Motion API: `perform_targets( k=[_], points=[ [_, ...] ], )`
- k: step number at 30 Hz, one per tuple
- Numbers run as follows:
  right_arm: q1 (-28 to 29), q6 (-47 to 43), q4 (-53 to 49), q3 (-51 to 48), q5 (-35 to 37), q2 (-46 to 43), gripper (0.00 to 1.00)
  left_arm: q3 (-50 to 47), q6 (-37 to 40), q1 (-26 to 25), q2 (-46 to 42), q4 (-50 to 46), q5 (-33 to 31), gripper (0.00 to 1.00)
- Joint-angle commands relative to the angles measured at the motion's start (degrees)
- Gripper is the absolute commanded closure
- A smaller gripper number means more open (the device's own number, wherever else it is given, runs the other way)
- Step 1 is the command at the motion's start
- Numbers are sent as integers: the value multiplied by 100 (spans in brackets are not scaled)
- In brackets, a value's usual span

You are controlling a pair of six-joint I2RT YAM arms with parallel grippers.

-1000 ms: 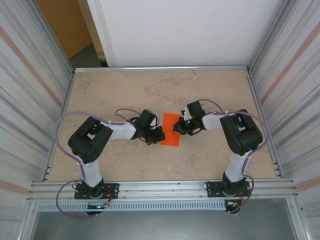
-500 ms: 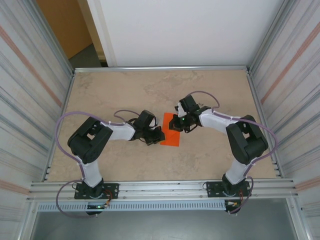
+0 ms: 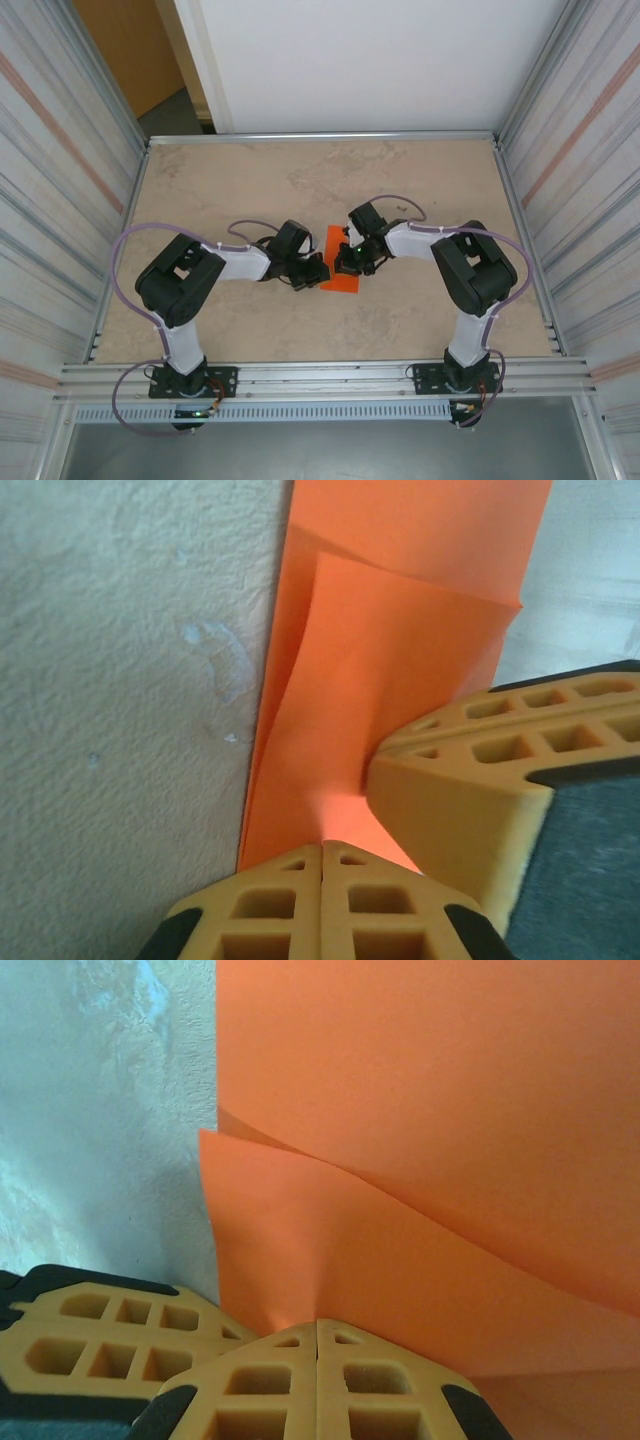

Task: Fold a paper plane with a square sheet of paper (pick it up from the middle)
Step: Fold the triangle a second time at the center of the table.

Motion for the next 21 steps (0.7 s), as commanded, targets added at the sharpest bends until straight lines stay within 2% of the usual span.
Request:
perform_targets(
  k=[1, 5, 16, 21],
  points=[
    [1, -207, 195, -122, -124, 95, 100, -167, -99, 16, 140, -868, -247, 100],
    [-238, -187, 484, -430, -25, 192, 100, -225, -159, 15, 154, -987, -246, 100],
    [-1652, -244, 824, -814, -10, 52, 100, -583, -342, 41, 151, -859, -207, 100],
    [-1817, -236, 673, -726, 82, -308, 100, -333, -199, 42, 110, -822, -91, 100]
  ],
)
